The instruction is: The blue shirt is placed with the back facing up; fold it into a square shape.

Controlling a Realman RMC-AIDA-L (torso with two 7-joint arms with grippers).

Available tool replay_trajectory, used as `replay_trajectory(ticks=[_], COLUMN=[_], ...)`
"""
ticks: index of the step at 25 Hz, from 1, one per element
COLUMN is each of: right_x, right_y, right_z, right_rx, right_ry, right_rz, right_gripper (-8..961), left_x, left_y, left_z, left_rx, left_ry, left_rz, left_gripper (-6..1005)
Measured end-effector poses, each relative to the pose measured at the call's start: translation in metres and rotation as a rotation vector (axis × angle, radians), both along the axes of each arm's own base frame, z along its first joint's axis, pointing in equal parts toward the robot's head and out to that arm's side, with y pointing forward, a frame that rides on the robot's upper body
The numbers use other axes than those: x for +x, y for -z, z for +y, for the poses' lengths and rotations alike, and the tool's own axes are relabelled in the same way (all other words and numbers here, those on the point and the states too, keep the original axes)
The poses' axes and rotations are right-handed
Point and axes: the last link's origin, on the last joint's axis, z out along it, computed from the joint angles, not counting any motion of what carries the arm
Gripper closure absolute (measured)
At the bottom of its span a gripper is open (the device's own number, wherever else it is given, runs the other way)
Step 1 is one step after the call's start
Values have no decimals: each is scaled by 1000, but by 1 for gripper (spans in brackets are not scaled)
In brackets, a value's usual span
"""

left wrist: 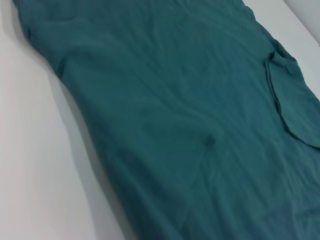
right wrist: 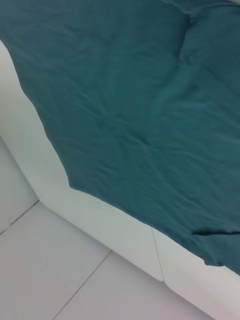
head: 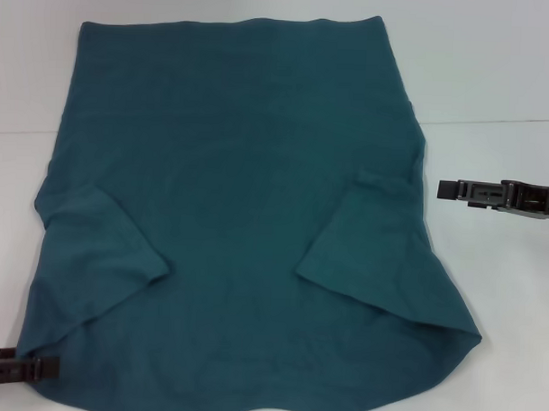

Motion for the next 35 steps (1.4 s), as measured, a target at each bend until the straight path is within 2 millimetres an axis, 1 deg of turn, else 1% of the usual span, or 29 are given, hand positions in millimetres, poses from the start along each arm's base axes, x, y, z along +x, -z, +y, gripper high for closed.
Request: replay_trajectory(ticks=[5, 13, 28, 35], right_x=[0, 0, 0, 0], right_y=[0, 0, 0, 1], right_z=[0, 0, 0, 0], right_rx=[0, 0, 1, 1], right_ry=[0, 0, 1, 1], right_rz=[0, 0, 3, 5], right_gripper=[26, 26, 27, 27], left_x=[-5, -7, 5, 6], left_y=[1, 2, 9, 8], left_z=[-1, -2, 7, 9], left_rx=[-8, -16, -42, -36], left_ry=[-29, -41, -1, 0], left_rz=[25, 34, 17, 24], left_gripper=[50, 49, 52, 53])
